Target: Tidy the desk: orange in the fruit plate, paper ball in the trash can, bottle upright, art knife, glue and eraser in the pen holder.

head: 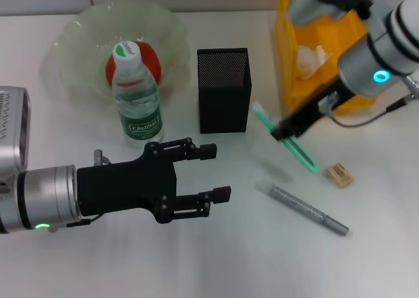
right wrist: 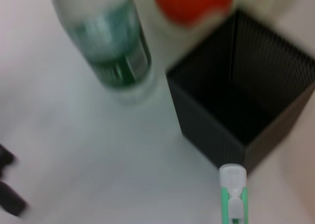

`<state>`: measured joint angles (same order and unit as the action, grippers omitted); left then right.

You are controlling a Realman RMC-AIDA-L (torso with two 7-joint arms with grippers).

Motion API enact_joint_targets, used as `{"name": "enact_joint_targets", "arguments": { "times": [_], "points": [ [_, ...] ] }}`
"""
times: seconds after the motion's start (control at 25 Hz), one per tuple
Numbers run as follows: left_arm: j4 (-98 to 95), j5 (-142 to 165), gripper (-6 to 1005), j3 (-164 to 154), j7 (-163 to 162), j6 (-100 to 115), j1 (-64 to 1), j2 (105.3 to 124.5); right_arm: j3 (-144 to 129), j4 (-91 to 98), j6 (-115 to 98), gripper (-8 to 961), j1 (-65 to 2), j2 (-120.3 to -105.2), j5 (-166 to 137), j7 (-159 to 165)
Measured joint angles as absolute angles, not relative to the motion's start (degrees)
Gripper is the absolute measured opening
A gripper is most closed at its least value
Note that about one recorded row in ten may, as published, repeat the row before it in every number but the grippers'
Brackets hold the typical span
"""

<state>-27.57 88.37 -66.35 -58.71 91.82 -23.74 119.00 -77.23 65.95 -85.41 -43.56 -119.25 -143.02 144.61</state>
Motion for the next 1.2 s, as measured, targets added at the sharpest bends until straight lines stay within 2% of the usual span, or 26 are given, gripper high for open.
{"name": "enact_joint_targets", "arguments": {
  "times": [0.08,0.24,0.28,0.48,0.64,0.88,1.2],
  "points": [
    [-27.5,88.1,725,-66.4,-58.7,91.8,-23.7,119.00,-74.8,72.1,-83.8,164,-37.9,-119.25,-136.4,140.4],
    [-27.5,88.0,725,-66.4,-58.7,91.7,-23.8,119.00,-71.6,75.3,-81.1,165,-32.6,-119.25,-126.8,134.4],
    [-27.5,88.0,725,-66.4,-58.7,91.6,-23.8,119.00,-68.9,74.5,-80.1,165,-29.7,-119.25,-118.1,128.7],
    [-27.5,87.8,725,-66.4,-58.7,91.1,-23.9,119.01,-63.6,62.2,-80.3,165,-25.2,-119.27,-93.4,104.5],
    [-27.5,87.1,725,-66.5,-58.7,90.8,-23.9,119.01,-61.9,52.9,-80.2,165,-25.2,-119.23,-84.2,92.8],
    [-26.7,86.2,725,-66.9,-58.7,90.8,-24.4,119.00,-60.5,32.8,-80.0,164,-29.7,-119.34,-72.9,67.3],
    [-26.7,86.2,724,-66.9,-58.7,90.7,-24.5,119.00,-61.0,22.6,-78.0,188,-34.2,-119.55,-68.2,55.4]
  ]
}}
